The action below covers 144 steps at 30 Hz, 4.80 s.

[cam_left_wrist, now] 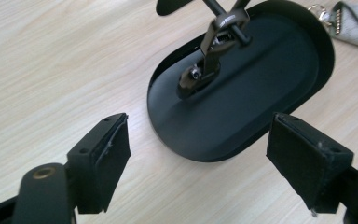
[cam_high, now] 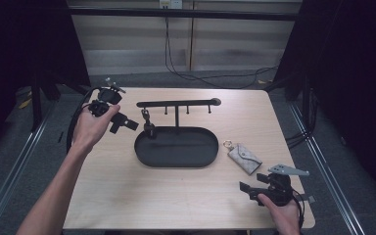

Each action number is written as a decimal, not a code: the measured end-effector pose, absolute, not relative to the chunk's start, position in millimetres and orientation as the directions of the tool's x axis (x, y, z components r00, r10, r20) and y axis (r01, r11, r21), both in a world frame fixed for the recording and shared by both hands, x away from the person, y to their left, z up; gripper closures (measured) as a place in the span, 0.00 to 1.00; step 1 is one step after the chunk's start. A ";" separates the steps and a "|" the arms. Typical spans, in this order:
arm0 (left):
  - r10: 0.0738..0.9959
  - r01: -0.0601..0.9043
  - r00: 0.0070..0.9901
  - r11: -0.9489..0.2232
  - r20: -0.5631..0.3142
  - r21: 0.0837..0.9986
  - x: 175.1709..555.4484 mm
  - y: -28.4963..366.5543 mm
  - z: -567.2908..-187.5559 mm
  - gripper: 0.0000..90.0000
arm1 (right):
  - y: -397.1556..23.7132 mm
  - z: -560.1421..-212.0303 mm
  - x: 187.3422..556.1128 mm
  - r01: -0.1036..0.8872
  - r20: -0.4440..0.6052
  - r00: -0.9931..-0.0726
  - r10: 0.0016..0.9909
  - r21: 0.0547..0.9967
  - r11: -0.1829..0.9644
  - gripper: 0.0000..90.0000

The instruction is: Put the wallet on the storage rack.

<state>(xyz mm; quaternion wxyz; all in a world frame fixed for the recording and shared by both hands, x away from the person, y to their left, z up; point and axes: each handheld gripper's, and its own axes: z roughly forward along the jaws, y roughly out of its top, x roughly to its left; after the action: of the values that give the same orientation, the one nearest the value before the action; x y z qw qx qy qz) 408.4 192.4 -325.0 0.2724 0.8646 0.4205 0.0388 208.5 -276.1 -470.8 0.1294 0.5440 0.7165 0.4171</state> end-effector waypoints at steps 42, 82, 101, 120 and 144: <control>0.708 0.550 0.677 -0.305 -0.201 0.777 261.3 250.3 -412.0 0.19 | -278.9 -468.9 209.9 0.674 0.296 -0.370 0.881 0.738 0.036 0.18; 0.729 0.576 0.652 -0.297 -0.209 0.762 225.5 275.5 -461.6 0.18 | -284.6 -417.6 277.4 0.740 0.235 -0.418 0.878 0.648 0.179 0.27; 0.722 0.567 0.659 -0.295 -0.209 0.769 224.2 278.7 -457.3 0.20 | -267.8 -420.0 322.3 0.818 0.173 -0.442 0.880 0.479 0.317 0.25; 0.721 0.574 0.656 -0.287 -0.221 0.767 226.2 281.4 -457.0 0.20 | -267.7 -444.8 355.4 0.862 0.103 -0.440 0.892 0.327 0.387 0.26; 0.718 0.580 0.656 -0.283 -0.233 0.764 227.3 282.3 -456.7 0.20 | -255.1 -466.5 379.2 0.875 0.053 -0.461 0.886 0.194 0.444 0.27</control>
<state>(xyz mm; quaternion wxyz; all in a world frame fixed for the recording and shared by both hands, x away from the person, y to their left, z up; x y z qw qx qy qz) 227.3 282.3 -456.7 0.4391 0.7971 0.4070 0.0782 379.2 -255.1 -466.5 0.0279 0.5184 0.8491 0.0972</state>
